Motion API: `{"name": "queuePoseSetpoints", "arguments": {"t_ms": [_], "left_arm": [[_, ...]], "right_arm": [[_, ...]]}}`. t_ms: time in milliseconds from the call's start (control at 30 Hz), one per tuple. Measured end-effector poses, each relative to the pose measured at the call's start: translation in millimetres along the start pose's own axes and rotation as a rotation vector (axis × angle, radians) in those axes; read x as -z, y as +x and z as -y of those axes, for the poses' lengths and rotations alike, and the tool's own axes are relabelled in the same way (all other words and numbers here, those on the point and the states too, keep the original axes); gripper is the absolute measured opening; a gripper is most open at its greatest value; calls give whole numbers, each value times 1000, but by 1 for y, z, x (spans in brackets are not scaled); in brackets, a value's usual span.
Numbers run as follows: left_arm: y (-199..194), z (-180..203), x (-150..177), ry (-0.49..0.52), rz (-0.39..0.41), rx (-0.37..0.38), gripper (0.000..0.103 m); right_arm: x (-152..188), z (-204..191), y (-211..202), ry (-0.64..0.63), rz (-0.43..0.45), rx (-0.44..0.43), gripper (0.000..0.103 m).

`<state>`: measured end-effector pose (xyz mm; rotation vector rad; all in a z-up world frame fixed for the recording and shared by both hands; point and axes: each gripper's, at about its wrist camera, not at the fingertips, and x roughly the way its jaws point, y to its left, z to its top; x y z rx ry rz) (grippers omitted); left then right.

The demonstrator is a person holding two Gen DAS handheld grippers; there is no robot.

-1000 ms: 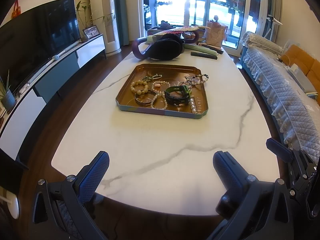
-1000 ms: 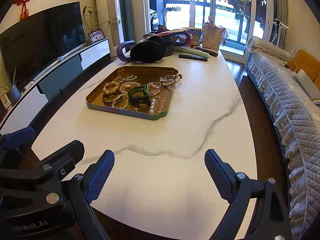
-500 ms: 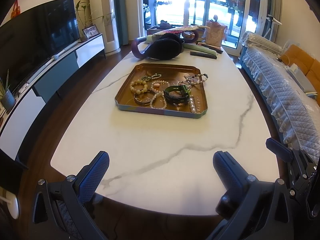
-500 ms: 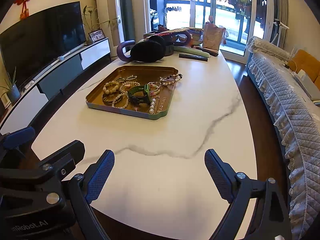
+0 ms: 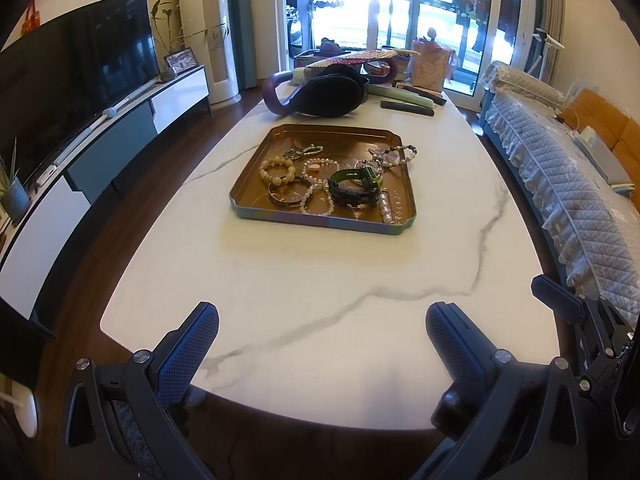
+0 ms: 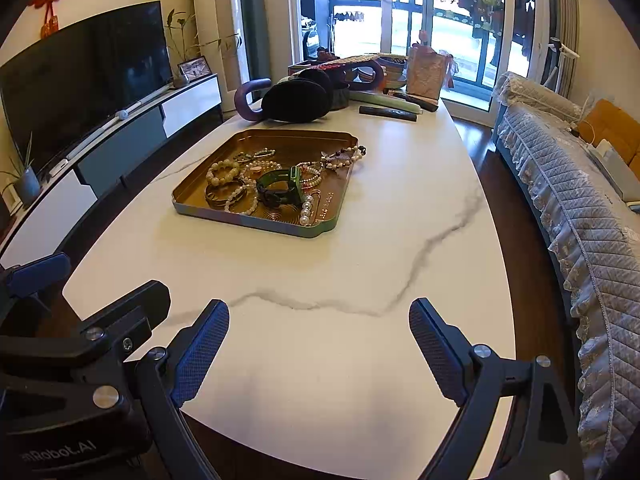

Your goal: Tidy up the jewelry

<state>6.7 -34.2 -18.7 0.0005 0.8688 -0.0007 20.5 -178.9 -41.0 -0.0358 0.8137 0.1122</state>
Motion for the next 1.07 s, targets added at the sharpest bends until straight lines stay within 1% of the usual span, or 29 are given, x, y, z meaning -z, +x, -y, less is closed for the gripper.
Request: {"name": "queuePoseSetpoints", "arguments": {"t_ms": [333,633,900,1067], "left_arm": [[4,2,2,8,-8,8,103],[5,0,-1,20,-20,32,103],[5,0,-1,17,-21,33,103],[3,1,-1,22,-15,21,103]], "right_arm": [[0,0,0,0,0,2,90],[0,-1,0,-3,-1,2,90],[1,-1,1,-3,-3,2,90],[1,-1,1,-3,-3,-1,90]]}}
